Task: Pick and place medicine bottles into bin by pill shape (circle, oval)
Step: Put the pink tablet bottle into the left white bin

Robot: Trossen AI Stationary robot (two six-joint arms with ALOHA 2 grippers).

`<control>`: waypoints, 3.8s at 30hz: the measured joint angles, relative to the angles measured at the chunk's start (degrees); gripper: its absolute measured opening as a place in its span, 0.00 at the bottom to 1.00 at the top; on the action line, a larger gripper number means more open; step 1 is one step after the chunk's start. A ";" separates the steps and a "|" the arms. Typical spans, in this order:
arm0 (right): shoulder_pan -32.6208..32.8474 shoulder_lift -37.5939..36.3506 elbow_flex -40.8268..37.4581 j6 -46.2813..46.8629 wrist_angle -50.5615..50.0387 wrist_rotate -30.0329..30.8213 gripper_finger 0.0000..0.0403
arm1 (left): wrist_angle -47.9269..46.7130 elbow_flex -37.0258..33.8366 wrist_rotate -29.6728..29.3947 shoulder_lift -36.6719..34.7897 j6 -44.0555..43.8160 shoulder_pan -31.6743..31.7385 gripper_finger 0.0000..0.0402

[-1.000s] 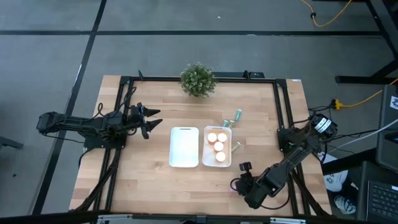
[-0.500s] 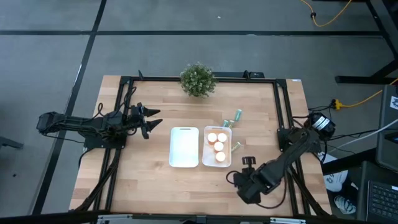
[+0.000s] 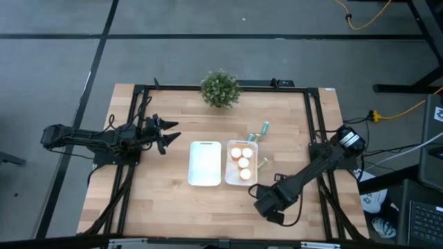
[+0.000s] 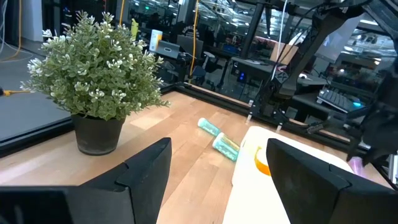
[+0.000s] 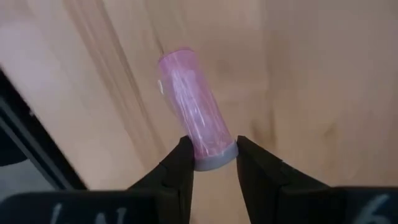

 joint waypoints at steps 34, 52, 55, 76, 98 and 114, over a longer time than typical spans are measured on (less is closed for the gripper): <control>-0.29 10.33 -1.74 6.81 -17.57 -29.58 0.31 | -0.01 0.01 0.01 0.01 -0.01 0.00 0.64; -0.29 10.33 -1.68 7.09 -16.65 -28.80 0.32 | 0.01 0.01 0.01 0.00 0.00 0.00 0.64; -0.29 10.33 -1.37 7.06 -16.66 -28.61 0.32 | 0.00 0.01 0.00 0.00 0.00 0.00 0.64; -0.31 10.27 2.01 5.43 -20.39 -25.05 0.32 | 0.01 0.00 0.01 0.01 -0.02 0.00 0.64; -0.30 10.25 0.44 5.30 -18.15 -25.88 0.56 | -0.01 0.01 0.02 0.00 0.00 0.00 0.64; 9.66 4.34 10.36 9.91 -20.98 -2.05 0.69 | 0.01 0.01 0.00 0.00 0.00 0.00 0.64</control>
